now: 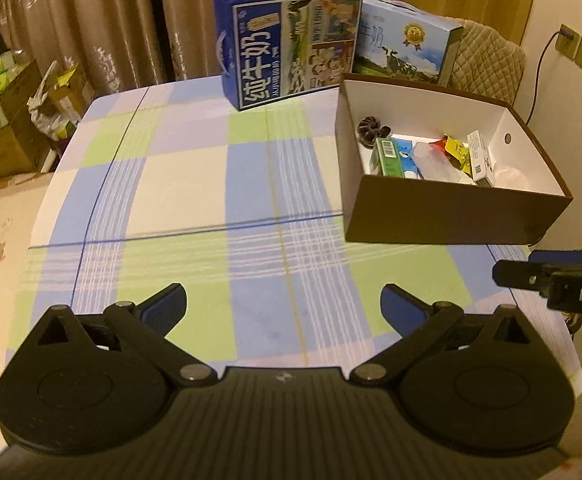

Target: Organize objects

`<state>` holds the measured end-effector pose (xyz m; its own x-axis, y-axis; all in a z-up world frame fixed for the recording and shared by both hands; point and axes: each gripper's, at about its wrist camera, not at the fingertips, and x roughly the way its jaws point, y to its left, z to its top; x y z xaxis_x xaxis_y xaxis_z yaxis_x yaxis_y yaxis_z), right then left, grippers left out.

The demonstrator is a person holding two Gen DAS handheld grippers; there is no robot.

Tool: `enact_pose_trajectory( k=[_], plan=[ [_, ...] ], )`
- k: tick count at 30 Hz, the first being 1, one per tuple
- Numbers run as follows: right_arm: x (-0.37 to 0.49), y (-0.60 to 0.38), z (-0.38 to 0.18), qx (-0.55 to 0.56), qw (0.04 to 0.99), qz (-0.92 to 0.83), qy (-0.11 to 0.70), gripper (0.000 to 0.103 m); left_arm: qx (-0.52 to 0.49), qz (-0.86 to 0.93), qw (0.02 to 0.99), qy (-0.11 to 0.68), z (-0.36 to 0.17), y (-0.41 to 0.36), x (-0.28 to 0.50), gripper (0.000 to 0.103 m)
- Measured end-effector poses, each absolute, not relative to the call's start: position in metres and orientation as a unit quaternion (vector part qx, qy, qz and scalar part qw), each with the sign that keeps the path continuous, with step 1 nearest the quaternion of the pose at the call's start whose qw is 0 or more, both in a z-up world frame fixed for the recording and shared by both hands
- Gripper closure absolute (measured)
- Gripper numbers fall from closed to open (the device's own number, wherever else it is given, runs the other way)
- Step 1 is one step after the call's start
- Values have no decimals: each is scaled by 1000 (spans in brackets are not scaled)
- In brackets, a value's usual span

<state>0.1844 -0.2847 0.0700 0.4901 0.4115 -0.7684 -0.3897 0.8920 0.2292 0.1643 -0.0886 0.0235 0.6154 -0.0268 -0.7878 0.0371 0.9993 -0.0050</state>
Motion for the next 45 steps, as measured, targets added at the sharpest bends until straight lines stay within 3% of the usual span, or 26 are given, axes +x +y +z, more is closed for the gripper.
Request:
enact_pose_trajectory(
  k=[22,45],
  plan=[
    [112,-217,65,3,854,262,450,47,-15,-21,899,437,22,-21,103,1],
    [97,-202,65,-2,853,268,447,47,-19,-11,901,433,23,-10,90,1]
  ],
)
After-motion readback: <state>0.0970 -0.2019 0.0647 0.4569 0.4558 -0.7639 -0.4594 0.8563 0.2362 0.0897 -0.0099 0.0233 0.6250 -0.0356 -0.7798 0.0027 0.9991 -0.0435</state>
